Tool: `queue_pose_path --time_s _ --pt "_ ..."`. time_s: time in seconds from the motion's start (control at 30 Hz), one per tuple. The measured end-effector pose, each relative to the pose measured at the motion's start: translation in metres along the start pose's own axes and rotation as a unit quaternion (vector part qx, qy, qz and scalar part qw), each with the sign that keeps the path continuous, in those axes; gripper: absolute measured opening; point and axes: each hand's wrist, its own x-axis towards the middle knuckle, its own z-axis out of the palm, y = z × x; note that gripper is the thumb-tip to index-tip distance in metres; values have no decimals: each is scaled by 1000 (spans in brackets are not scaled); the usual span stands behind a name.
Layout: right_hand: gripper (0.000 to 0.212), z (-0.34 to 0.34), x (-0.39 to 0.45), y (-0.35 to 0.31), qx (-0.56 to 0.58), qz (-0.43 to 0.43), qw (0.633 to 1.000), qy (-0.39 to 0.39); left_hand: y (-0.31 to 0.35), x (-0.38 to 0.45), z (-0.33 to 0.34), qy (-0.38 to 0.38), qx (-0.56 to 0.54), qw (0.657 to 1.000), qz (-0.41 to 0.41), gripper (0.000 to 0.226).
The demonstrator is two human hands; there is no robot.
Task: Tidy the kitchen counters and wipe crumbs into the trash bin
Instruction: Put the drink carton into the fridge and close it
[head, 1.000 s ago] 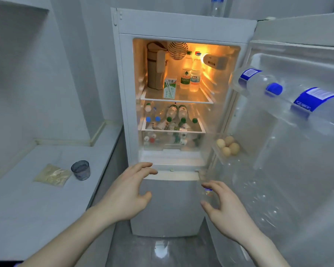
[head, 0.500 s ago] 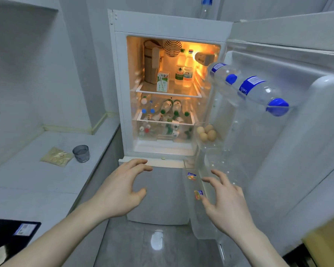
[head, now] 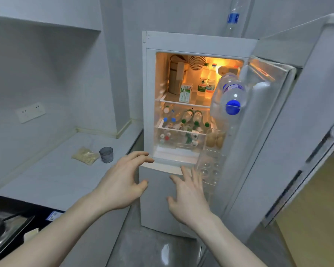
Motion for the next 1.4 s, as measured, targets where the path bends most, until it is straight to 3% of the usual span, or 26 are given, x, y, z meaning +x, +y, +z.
queue_pose_path --time_s 0.17,0.3,0.53,0.67,0.93,1.27,1.4 --pt "64 0 4 -36 102 -100 990 -7 -13 -9 -22 56 -29 998 -16 48" --pt "70 -4 9 -47 190 -137 971 -56 -17 -6 -33 92 -69 993 -34 50" --pt "65 -8 33 -53 254 -146 950 -112 -18 30 -50 113 -138 983 -35 52" --pt "49 -15 50 -41 260 -118 954 -93 -25 63 -59 110 -164 980 -9 55" --pt "46 -33 99 -18 247 -80 965 -32 -80 139 -57 161 -178 970 -47 58" --pt "45 -34 175 -22 227 -68 971 18 -142 216 -58 68 -232 969 -52 70" --pt "43 -31 201 -19 229 -61 971 38 -159 236 -58 50 -170 984 -18 77"
